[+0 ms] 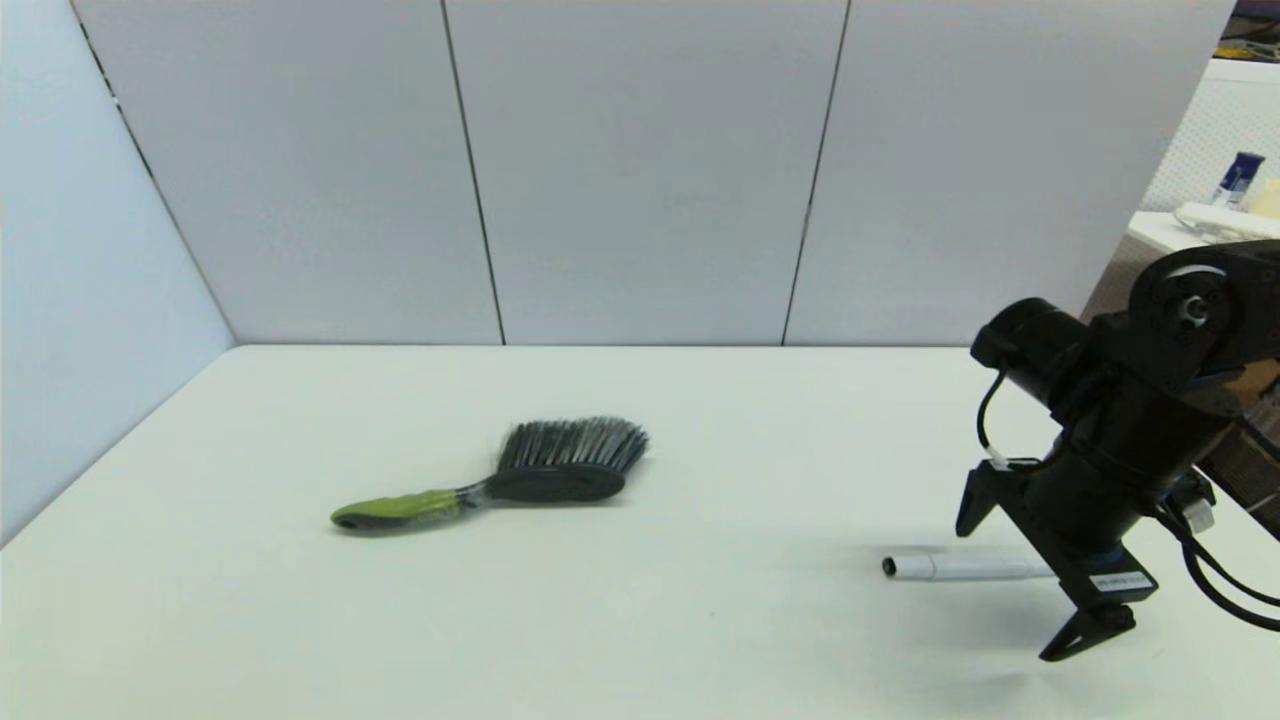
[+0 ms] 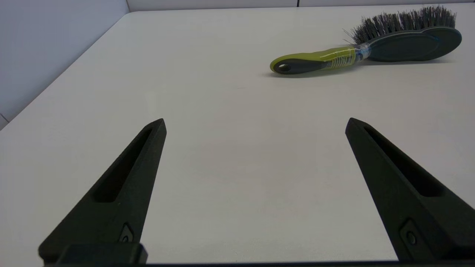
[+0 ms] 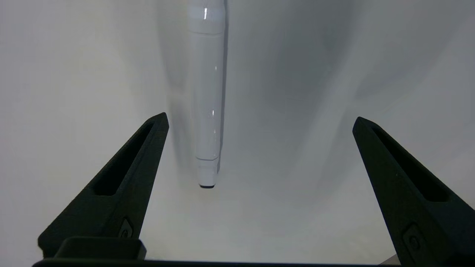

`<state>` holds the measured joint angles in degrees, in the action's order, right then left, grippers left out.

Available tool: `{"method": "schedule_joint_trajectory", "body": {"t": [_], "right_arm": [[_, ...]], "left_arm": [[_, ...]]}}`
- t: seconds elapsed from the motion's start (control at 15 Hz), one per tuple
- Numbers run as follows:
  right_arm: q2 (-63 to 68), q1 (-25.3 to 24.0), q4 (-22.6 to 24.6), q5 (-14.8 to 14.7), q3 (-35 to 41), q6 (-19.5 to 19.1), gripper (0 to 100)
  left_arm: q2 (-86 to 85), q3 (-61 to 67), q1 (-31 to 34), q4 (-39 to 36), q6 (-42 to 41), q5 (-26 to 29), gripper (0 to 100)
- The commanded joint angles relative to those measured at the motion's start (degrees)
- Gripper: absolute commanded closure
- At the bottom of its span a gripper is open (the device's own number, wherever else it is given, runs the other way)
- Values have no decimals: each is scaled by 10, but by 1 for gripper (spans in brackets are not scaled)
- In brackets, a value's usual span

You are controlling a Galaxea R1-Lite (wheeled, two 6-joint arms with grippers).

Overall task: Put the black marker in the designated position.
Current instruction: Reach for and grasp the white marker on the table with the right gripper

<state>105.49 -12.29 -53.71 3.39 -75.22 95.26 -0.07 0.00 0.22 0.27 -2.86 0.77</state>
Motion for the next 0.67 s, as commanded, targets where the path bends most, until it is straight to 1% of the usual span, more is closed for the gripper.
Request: {"method": "schedule_joint_trajectory", "body": {"t": [0.07,0.4,0.67], "right_arm": [[2,1,-2,-1,2,5,0],[4,1,18,-2,1,5,0],[16,2,21,-2,2,5,0]], "left_arm": [[1,0,0,0,0,0,0],[1,0,0,0,0,0,0],[1,0,0,0,0,0,0]]}}
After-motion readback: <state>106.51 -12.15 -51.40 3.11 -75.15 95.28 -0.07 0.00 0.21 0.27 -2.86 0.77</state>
